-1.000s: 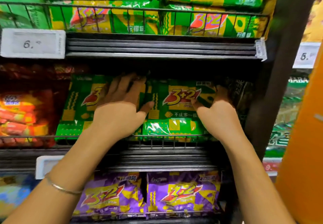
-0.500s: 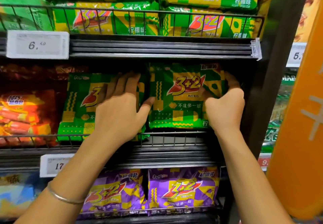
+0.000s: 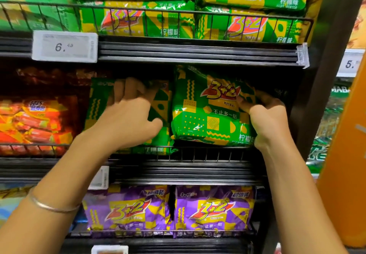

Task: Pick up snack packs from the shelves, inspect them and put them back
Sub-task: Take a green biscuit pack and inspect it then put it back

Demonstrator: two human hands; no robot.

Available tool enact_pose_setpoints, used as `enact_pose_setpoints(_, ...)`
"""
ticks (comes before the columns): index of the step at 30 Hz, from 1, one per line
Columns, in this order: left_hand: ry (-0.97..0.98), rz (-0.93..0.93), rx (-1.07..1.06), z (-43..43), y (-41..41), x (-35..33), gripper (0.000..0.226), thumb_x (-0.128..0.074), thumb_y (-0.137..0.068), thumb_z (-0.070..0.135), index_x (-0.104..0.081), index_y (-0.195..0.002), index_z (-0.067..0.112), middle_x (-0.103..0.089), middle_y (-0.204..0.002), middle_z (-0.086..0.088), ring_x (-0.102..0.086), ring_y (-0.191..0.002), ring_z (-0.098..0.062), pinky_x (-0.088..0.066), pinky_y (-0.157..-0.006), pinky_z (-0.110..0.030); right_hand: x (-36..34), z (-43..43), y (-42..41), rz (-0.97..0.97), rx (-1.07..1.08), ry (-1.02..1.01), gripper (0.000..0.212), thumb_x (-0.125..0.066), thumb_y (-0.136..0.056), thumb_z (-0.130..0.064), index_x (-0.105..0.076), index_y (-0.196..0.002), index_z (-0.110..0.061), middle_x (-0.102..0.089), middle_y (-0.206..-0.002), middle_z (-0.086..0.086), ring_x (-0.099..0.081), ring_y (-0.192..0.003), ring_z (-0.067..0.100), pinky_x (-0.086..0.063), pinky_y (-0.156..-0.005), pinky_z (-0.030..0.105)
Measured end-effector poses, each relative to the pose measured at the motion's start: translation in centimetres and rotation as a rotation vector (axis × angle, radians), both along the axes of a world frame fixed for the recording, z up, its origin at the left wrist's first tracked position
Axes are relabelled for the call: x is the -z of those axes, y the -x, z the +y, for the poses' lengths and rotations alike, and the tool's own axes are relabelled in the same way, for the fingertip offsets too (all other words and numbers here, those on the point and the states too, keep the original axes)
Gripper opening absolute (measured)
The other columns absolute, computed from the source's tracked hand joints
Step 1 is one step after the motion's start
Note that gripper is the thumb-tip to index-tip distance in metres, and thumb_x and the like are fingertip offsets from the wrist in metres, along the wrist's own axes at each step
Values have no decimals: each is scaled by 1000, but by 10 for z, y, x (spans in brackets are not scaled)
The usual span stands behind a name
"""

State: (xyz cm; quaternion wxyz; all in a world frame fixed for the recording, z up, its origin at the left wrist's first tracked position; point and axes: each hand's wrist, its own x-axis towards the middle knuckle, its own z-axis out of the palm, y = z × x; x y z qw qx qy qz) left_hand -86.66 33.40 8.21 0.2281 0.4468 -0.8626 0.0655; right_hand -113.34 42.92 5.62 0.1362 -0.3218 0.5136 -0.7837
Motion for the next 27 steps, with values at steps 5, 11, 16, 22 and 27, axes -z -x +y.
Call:
enact_pose_setpoints(5, -44, -2, 122, -32, -6, 8, 99, -46, -67, 74, -23, -154, 32, -1, -175, -5, 18, -159, -18, 6, -129, -49, 5, -6, 12, -58, 29, -42, 47, -72, -85, 1, -70, -128, -17, -76, -113, 13, -74, -103, 38, -63, -85, 57)
enact_pose_setpoints(11, -63, -109, 95, -60, -17, -10, 148, -37, -33, 111, -6, -160, 41, -12, -166, 7, -4, -156, -20, -3, -129, -52, -1, -11, 15, -46, -33, -72, 42, -79, -84, -1, -75, -121, -19, -79, -104, 10, -78, -87, 29, -66, -69, 46)
enact_pose_setpoints(16, 286, 46, 118, -53, -19, 1, 142, -46, -34, 108, -25, -154, 34, -26, -144, -1, -20, -138, -25, -20, -125, -57, -20, -16, 14, 6, -107, -175, 27, -83, -83, -8, -78, -106, -21, -81, -92, 6, -79, -80, 27, -65, -64, 37)
enact_pose_setpoints(22, 457, 198, 25, -38, -19, 25, 110, -36, -51, 108, -47, -115, 19, -63, -100, -25, -68, -90, -55, -57, -70, -71, -15, -6, 5, 76, -92, -193, 33, -80, -73, -15, -76, -106, -13, -79, -90, 16, -77, -79, 34, -63, -72, 59)
enact_pose_setpoints(27, 453, 204, 106, -44, -24, 22, 121, -28, -52, 112, -40, -127, 17, -57, -109, -27, -60, -103, -62, -50, -84, -79, -26, 7, -6, 171, -81, -144, 29, -78, -81, -13, -75, -109, -15, -79, -80, 8, -76, -65, 24, -64, -63, 48)
